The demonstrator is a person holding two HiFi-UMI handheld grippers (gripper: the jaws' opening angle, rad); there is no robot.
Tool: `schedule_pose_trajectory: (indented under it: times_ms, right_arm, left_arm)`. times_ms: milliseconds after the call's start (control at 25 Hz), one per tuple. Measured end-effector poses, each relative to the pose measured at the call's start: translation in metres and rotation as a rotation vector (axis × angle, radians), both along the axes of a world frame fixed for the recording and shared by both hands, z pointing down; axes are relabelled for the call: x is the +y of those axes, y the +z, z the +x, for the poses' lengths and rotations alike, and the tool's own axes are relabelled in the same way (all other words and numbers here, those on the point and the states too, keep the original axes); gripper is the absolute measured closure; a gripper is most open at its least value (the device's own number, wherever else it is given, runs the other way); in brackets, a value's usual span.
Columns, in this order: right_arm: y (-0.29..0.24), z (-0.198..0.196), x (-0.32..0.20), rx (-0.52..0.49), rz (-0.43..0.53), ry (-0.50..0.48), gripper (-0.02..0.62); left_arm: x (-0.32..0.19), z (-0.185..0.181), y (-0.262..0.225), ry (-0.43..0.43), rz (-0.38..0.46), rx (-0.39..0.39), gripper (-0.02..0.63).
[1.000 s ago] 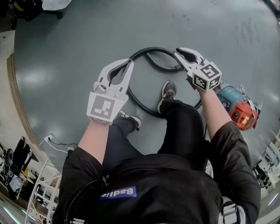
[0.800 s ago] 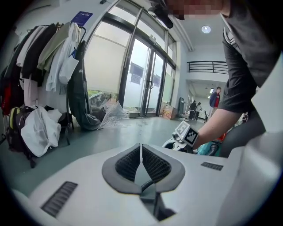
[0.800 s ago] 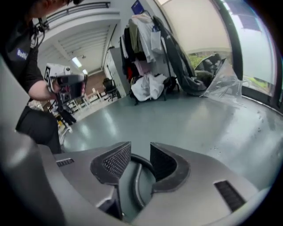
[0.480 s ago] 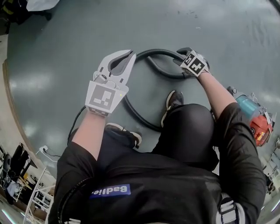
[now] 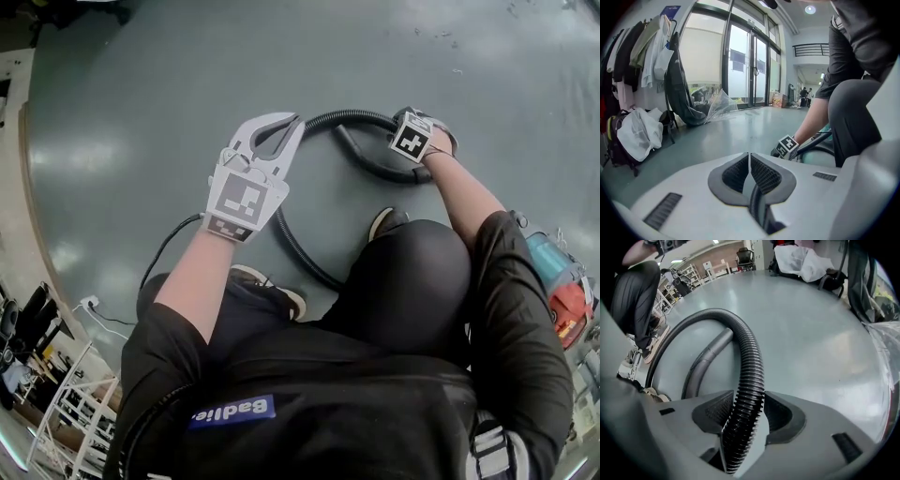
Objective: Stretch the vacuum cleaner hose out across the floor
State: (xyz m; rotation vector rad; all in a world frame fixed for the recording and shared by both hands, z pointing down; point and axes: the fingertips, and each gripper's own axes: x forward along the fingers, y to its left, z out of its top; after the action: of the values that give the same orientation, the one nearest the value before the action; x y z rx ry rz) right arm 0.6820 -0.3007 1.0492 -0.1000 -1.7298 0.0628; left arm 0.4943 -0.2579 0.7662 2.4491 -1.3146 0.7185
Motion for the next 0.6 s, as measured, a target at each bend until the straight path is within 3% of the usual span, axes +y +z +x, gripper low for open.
schedule_pose_trajectory:
  times_ms: [120,240,320,440,600]
  right_arm:
    - [-0.002,-0.002,0.001,-0.014,-0.058,0.113,0.405]
    - [-0.027,-0.015,-0.001,-0.104,-0.098,0.234,0.413]
    - [-0.056,-0.029,-0.002,-0.174,-0.084,0.24,0.414]
    - [-0.103,-0.046,0.003,-0.277,-0.062,0.229,0.416]
    - [-0.161,-0.06,0.009,-0.394,-0.05,0.234,0.416]
  left_arm:
    - [0.005,-0.005,0.018,-0.007,-0.029,-0.02,0.6]
    - [0.012,-0.007,0.047,-0.018,-0.076,-0.049,0.596]
    - [0.018,-0.004,0.072,0.001,-0.109,-0.095,0.522]
    - [0.025,0.003,0.107,0.027,-0.151,-0.17,0.362]
    - [0.032,-0.003,0.141,0.037,-0.179,-0.27,0.341]
